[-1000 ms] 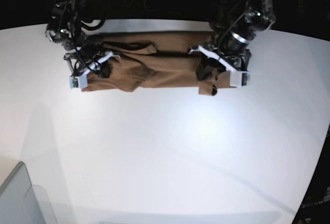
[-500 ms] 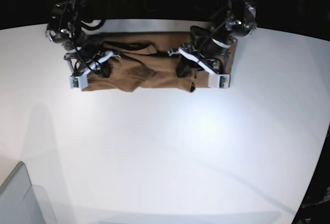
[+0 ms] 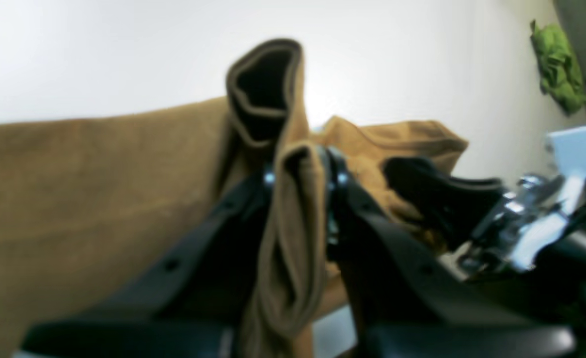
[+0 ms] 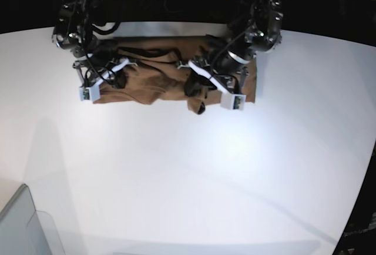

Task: Layout the t-shirt on the table in an organized manner, then fold the t-shirt properly
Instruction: 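Fold the strip end in the left gripper toward the right gripper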

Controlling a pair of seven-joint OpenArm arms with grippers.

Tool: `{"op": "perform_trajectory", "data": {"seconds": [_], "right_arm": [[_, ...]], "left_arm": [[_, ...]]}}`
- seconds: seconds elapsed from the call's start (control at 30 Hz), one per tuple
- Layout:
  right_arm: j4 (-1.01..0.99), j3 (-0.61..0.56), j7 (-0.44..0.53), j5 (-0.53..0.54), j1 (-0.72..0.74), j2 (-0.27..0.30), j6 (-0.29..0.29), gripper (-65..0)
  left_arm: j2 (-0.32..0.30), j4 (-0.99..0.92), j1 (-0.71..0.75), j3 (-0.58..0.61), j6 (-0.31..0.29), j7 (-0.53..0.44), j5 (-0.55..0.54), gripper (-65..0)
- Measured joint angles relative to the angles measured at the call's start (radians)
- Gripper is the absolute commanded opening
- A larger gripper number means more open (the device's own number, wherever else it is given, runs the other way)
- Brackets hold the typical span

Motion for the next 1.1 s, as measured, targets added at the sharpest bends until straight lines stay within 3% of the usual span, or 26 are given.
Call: {"op": "perform_trajectory", "data": {"seconds": [0.17,0.33,0.57,0.73,1.1], "right_arm": [[0.000,0.000,-0.003,0.000,0.000,0.000,0.000,-65.0],[0.000,0.000,-0.003,0.000,0.000,0.000,0.000,-65.0],[0.000,0.000,-0.007,0.000,0.005,0.000,0.000,-65.0],[0.000,0.000,-0.007,0.000,0.005,0.000,0.000,-65.0],[0.000,0.000,-0.010,-0.001,0.008,0.000,0.000,-65.0]], "left_arm": [[-0.005,-0.032,-0.005,0.001,0.001,0.007,0.007,-65.0],[0.013,-0.037,-0.008,0.003,0.001,0.008,0.084,-63.9],[0.026,-0.037,-0.017,0.071,0.001,0.011,0.149,-47.0],[0.026,-0.035,-0.021,0.076,0.001,0.012,0.148,-40.5],[0.019,0.144,0.024,0.074,-0.008,0.003,0.142,-40.3]]}}
